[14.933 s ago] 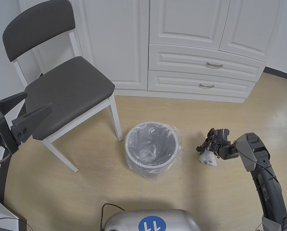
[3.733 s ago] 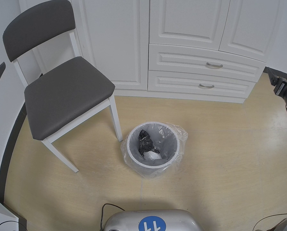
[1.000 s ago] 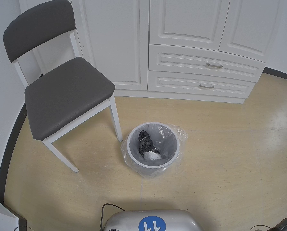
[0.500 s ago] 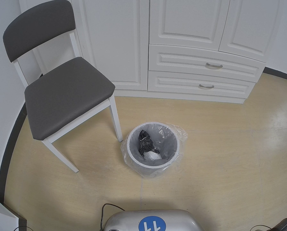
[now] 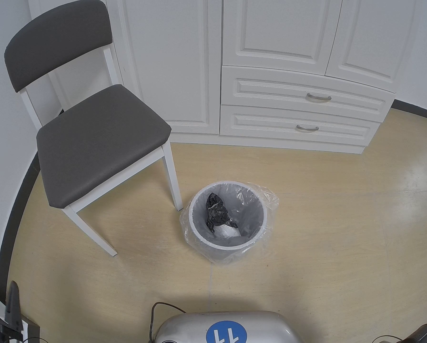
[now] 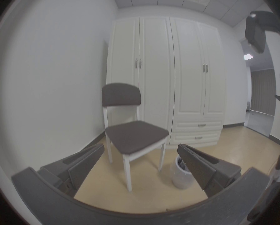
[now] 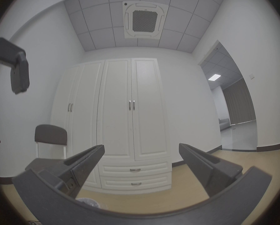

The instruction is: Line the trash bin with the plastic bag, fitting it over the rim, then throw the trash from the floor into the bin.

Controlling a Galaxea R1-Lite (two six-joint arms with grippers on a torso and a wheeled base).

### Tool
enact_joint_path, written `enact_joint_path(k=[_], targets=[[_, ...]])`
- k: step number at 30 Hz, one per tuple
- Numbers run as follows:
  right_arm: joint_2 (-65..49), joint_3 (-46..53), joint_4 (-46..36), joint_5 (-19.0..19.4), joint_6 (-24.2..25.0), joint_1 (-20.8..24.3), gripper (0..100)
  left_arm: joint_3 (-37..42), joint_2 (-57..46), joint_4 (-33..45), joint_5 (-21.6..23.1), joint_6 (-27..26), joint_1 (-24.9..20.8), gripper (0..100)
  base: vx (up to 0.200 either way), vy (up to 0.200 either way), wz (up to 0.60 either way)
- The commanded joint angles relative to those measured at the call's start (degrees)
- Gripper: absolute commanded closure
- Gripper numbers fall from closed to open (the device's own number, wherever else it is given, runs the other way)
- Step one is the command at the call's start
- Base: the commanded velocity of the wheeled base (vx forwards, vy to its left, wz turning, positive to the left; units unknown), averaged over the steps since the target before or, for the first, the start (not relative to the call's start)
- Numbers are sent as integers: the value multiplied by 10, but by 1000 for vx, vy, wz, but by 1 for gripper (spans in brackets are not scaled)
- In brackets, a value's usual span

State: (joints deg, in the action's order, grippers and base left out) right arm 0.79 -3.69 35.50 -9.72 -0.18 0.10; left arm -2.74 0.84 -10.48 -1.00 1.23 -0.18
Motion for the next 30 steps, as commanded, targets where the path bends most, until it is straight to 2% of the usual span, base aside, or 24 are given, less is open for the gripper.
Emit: enact_joint_path(k=[1,4,8,20,25,30], targets=[[-8,37,4,-4,-10,0,0,27,-8,35,-4,-4,0,0,0,0,0],[-8,37,3,-4,-10,0,0,27,-8,66,-4,-3,0,0,0,0,0],[-8,37,-2,-3,-10,0,0,27,-8,67,-6,2,0,0,0,0,0],[-8,37,-89,-4,-10,0,0,27,-8,103,9,3,0,0,0,0,0],[-8,37,-143,-1,-11,0,0,27,-8,105,10,-3,0,0,0,0,0],[-8,37,-240,0,-26,-1,0,27,-8,104,10,-1,0,0,0,0,0]])
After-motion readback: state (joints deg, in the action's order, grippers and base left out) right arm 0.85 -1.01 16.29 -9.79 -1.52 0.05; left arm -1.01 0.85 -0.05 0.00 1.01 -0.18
